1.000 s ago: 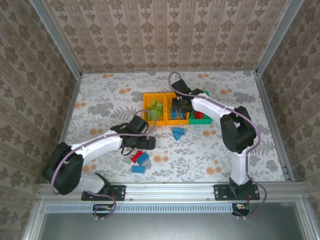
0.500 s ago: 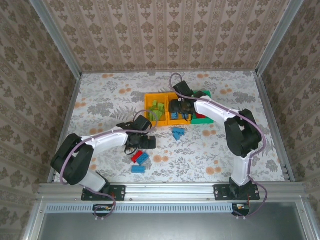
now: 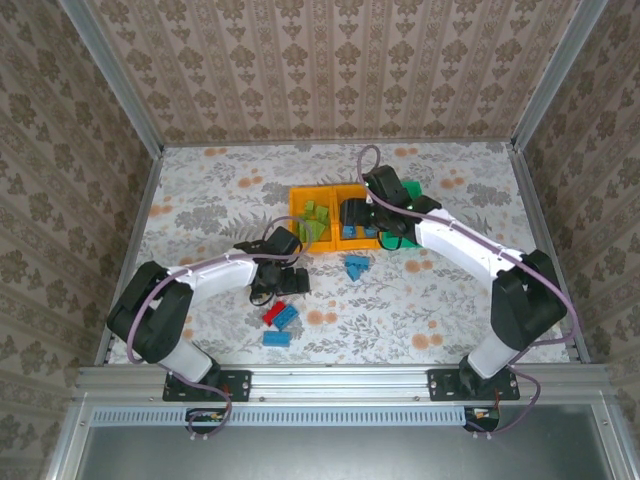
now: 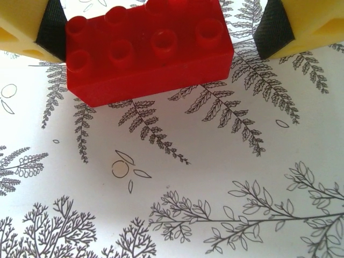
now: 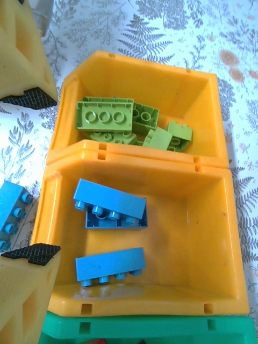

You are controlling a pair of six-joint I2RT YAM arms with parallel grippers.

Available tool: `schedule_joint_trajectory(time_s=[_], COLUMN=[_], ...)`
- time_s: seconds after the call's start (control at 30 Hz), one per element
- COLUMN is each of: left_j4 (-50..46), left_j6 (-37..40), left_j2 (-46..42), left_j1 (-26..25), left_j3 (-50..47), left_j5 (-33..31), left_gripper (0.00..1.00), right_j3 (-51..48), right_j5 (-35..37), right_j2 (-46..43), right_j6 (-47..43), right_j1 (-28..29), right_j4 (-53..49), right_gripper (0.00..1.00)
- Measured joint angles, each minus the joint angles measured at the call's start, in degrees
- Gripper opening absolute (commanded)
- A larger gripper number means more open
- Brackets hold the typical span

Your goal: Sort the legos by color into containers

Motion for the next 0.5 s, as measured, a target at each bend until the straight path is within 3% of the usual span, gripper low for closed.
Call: schedule_joint_trajectory(time_s=[0.23, 0.5], left_j4=[-0.28, -1.42], left_j6=[-0.11, -0.35], left_j2=[0.46, 0.74], left_j1=[0.35, 0.55], left_j3=[0.07, 0.76], left_j5=[-0.57, -1.33], left_gripper=[0.81, 0.57], right_j3=[-5.77, -15.65], right_j5=[3.82, 8.63], right_j2=[-6.1, -14.88], right_j6=[-0.28, -0.17], right_j1=[-0.22, -3.32], right_j4=[0.52, -0.07], right_gripper=[0.76, 0.78])
